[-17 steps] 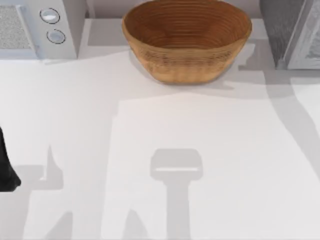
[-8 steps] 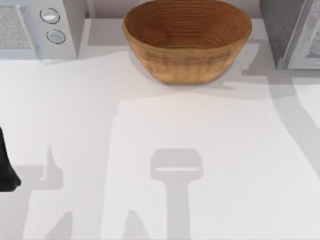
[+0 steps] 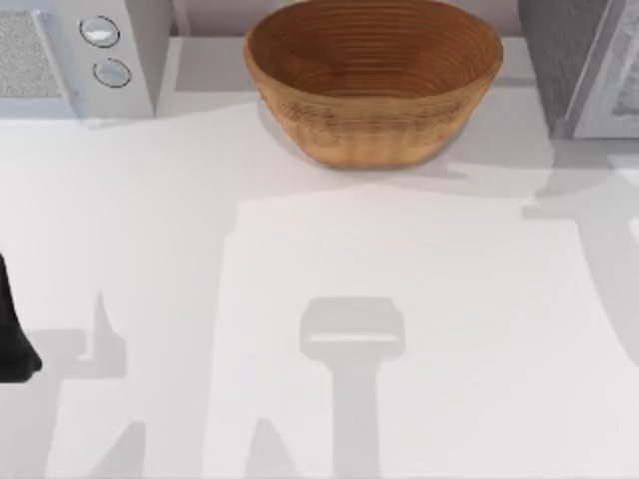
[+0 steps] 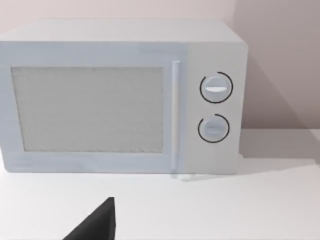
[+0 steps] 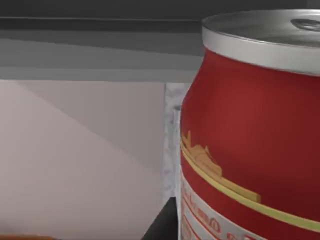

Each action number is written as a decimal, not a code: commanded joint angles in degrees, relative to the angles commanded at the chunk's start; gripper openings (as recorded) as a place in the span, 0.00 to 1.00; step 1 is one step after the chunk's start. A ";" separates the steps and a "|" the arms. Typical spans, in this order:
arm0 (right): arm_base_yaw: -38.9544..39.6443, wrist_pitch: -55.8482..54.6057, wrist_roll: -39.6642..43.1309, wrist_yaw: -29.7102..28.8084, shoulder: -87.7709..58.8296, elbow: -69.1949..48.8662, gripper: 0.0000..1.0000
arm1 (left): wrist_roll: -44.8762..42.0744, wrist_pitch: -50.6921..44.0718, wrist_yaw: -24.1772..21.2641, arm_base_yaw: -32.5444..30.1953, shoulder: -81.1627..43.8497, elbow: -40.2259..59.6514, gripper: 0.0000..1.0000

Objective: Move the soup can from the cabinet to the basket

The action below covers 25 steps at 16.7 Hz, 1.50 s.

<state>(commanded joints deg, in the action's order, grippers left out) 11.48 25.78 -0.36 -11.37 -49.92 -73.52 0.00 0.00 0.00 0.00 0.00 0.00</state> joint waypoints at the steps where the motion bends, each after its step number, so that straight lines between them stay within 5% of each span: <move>1: -0.90 -2.03 0.04 0.95 4.08 7.27 0.00 | 0.00 0.00 0.00 0.00 0.00 0.00 1.00; 7: -6.54 -14.72 0.21 6.57 28.84 48.19 0.00 | 0.00 0.00 0.00 0.00 0.00 0.00 1.00; 12: -10.32 -23.18 0.31 10.21 45.01 68.33 0.00 | 0.00 0.00 0.00 0.00 0.00 0.00 1.00; 25: -9.04 -28.19 0.19 9.16 43.56 68.32 0.00 | 0.00 0.00 0.00 0.00 0.00 0.00 1.00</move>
<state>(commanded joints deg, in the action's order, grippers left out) 2.45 -2.41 -0.17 -2.21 -6.37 -5.21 0.00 0.00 0.00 0.00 0.00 0.00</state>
